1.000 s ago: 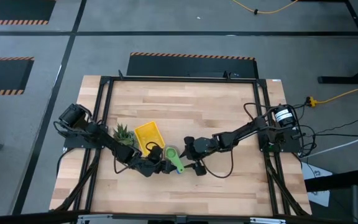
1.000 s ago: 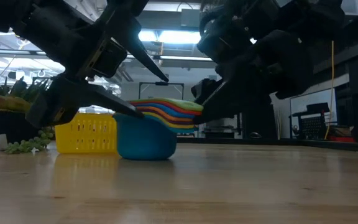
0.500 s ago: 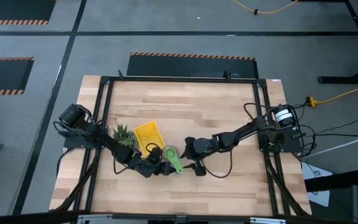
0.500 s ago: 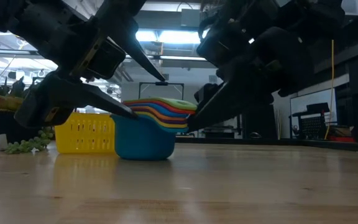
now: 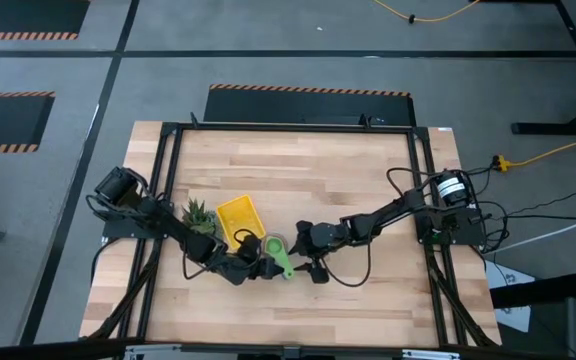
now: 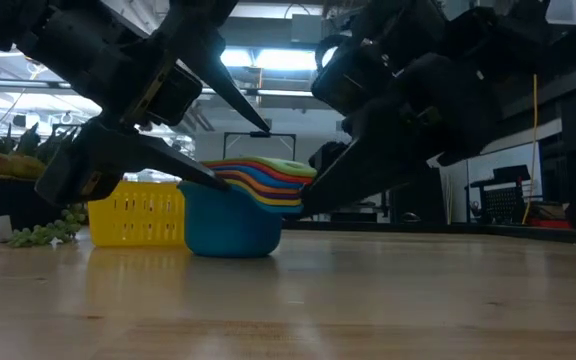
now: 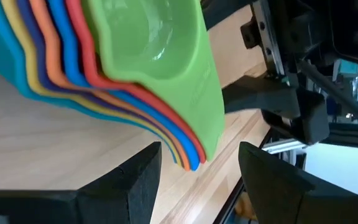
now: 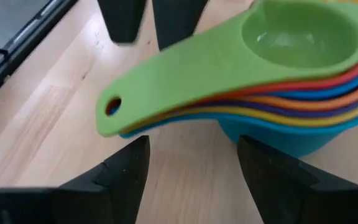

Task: Nest measuring cups in basket
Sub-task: Put the stacked measuring cups into the yellow bin

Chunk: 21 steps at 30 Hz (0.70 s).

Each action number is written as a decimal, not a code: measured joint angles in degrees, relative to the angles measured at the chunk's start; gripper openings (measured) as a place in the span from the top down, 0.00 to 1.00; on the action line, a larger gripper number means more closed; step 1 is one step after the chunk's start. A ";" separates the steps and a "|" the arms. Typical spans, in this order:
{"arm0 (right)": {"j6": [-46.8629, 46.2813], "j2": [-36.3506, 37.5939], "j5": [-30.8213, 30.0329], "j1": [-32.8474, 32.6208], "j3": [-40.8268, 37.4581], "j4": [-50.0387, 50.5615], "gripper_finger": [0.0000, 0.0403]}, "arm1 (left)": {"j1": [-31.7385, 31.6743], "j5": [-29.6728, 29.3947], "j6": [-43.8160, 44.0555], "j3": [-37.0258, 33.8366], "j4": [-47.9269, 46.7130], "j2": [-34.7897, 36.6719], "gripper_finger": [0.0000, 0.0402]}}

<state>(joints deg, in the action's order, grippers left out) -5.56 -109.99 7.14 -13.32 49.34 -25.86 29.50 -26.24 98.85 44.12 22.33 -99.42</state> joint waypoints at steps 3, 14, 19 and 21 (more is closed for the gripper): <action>0.02 -0.12 0.00 0.02 0.00 -1.25 0.38 | -0.40 -0.03 -0.33 0.00 -0.09 0.00 0.48; 1.43 -0.16 -0.22 0.22 0.20 -2.77 0.38 | -2.55 0.26 -1.49 0.00 -1.08 -0.02 0.48; 1.67 -0.16 -3.01 0.19 1.02 -2.83 0.38 | -3.31 0.15 -3.23 -0.02 -1.17 -0.03 0.48; 1.86 -0.16 -3.01 0.40 1.19 -3.18 0.38 | -3.62 -0.12 -3.45 -0.02 -1.03 -0.04 0.48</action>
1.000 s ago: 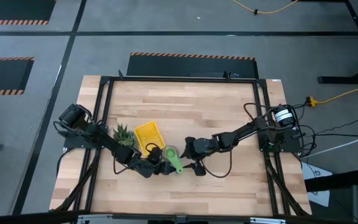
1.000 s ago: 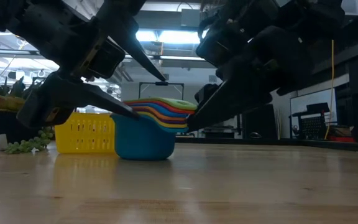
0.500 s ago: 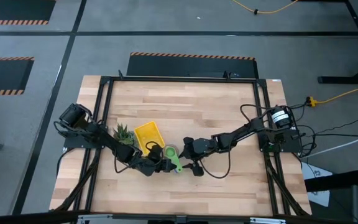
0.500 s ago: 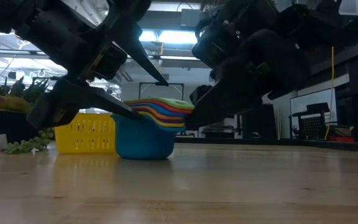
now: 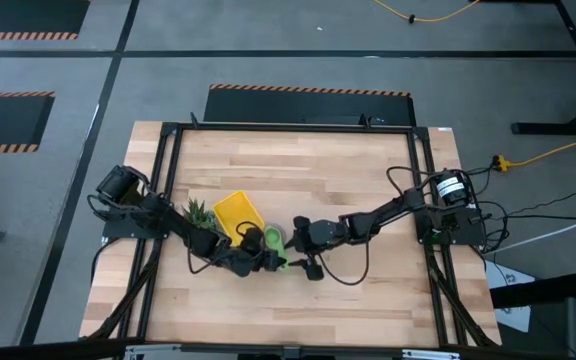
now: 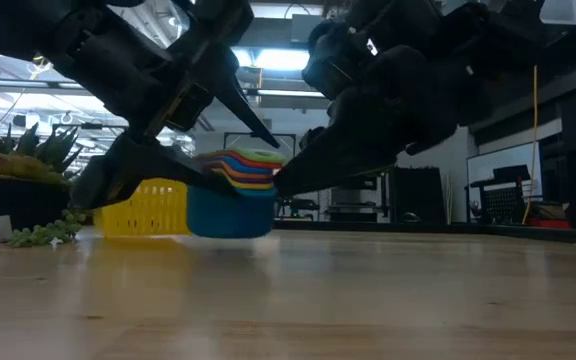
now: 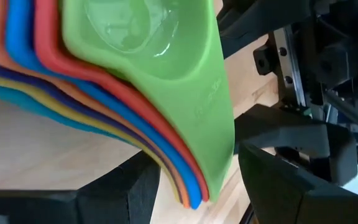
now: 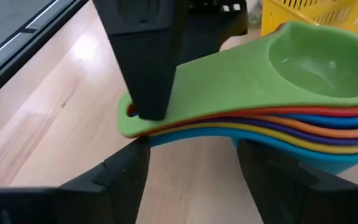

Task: Nest measuring cups in basket
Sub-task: Put the stacked measuring cups into the yellow bin

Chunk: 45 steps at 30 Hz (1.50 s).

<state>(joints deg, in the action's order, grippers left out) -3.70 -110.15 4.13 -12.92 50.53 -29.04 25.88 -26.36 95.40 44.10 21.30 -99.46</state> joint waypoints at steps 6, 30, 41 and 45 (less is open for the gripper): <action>0.07 0.00 -0.01 -0.01 0.01 0.13 0.38 | -0.56 -0.44 -1.31 0.00 0.22 0.00 0.48; -0.09 0.00 -0.01 -0.01 0.03 0.28 0.38 | -0.65 -0.01 -3.06 0.02 0.16 0.00 0.48; -0.09 0.00 -0.03 -0.01 0.03 0.39 0.38 | -0.64 0.38 -3.05 0.02 0.16 0.00 0.54; -0.09 0.00 -0.03 -0.01 0.03 0.35 0.38 | -0.60 0.38 -3.06 0.02 0.11 0.00 0.59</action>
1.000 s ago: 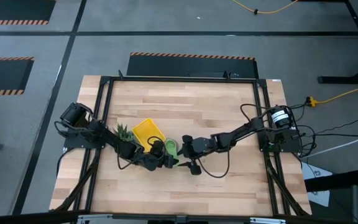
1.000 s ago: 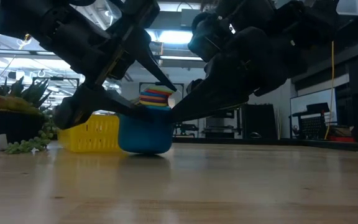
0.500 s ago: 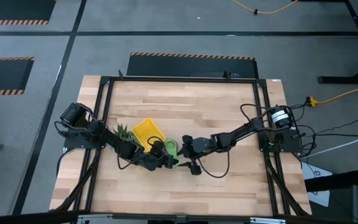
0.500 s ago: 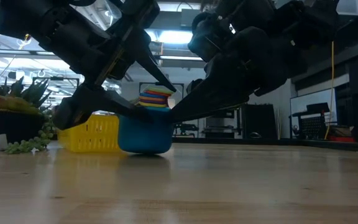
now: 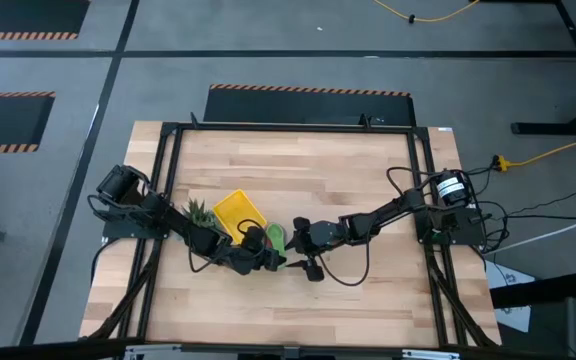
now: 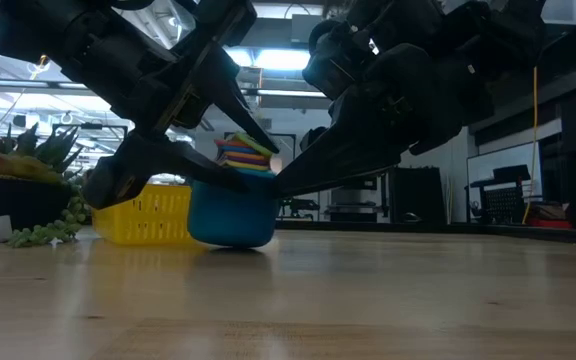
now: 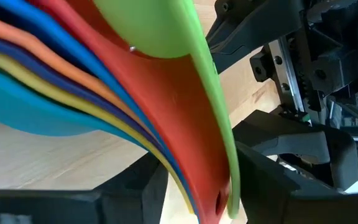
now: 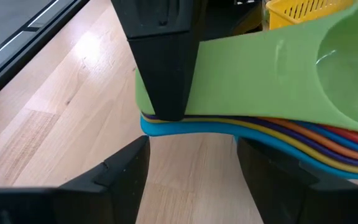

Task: Nest measuring cups in basket
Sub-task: Put the stacked measuring cups into the yellow bin

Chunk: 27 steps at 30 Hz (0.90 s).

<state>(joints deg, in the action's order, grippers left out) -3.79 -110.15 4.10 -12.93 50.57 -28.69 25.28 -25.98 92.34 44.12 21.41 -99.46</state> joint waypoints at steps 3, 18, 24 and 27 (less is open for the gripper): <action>0.00 0.00 -0.02 0.00 0.00 -0.08 0.38 | 0.00 0.00 0.00 0.00 0.00 0.00 0.62; 1.02 0.00 -0.09 0.00 0.00 -0.22 0.38 | 0.00 -0.02 0.00 0.02 0.07 0.00 0.74; 1.01 0.00 -0.09 0.00 0.00 -0.24 0.38 | 0.00 -0.02 -0.60 0.02 0.07 0.00 0.78; 1.02 0.00 -0.09 0.00 0.00 -0.24 0.38 | 0.00 -0.02 -1.40 0.02 0.07 0.00 0.79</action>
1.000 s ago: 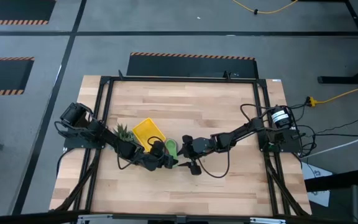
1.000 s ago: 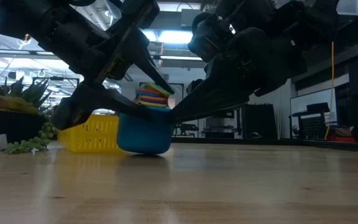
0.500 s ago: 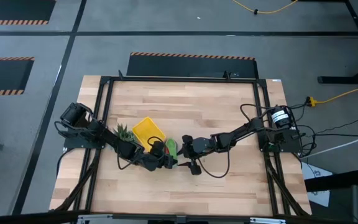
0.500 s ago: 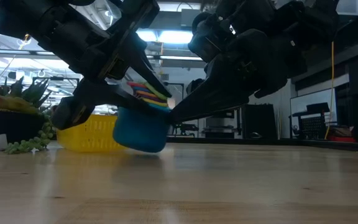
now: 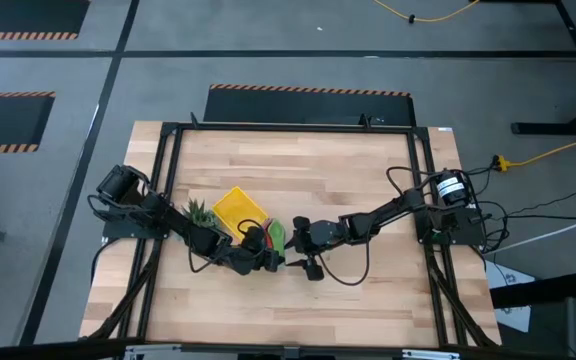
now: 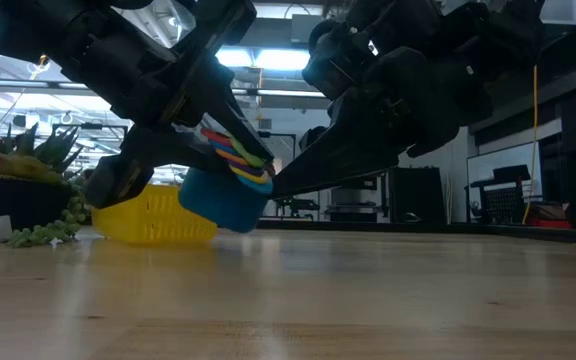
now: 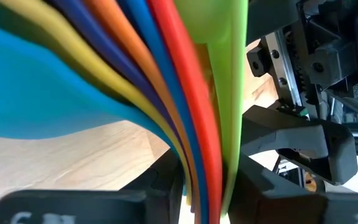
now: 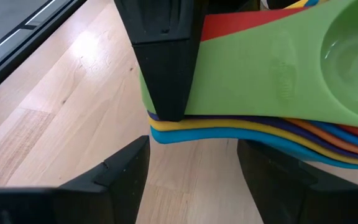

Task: Nest measuring cups in basket
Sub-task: Put the stacked measuring cups into the yellow bin

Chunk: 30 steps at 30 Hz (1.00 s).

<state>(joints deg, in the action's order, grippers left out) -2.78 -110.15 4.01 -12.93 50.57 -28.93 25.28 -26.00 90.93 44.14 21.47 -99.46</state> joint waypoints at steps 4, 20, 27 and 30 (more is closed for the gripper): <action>0.00 0.00 0.00 0.00 0.00 0.02 0.38 | 0.01 -0.01 -0.06 -0.01 0.00 0.00 0.79; 0.53 3.71 0.15 0.00 0.02 7.68 0.38 | 1.66 -1.18 -0.01 0.00 0.69 0.08 0.82; 1.80 5.50 0.13 0.00 0.00 10.22 0.38 | 3.63 -3.48 -0.02 0.00 3.31 0.20 0.84; 1.78 5.57 0.13 0.00 0.02 9.72 0.38 | 4.22 -4.25 -0.02 0.00 3.94 0.22 0.84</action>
<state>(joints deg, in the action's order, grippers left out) -0.99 -104.57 4.14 -12.93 50.59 -19.21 29.50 -30.25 90.91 44.14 25.41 -99.24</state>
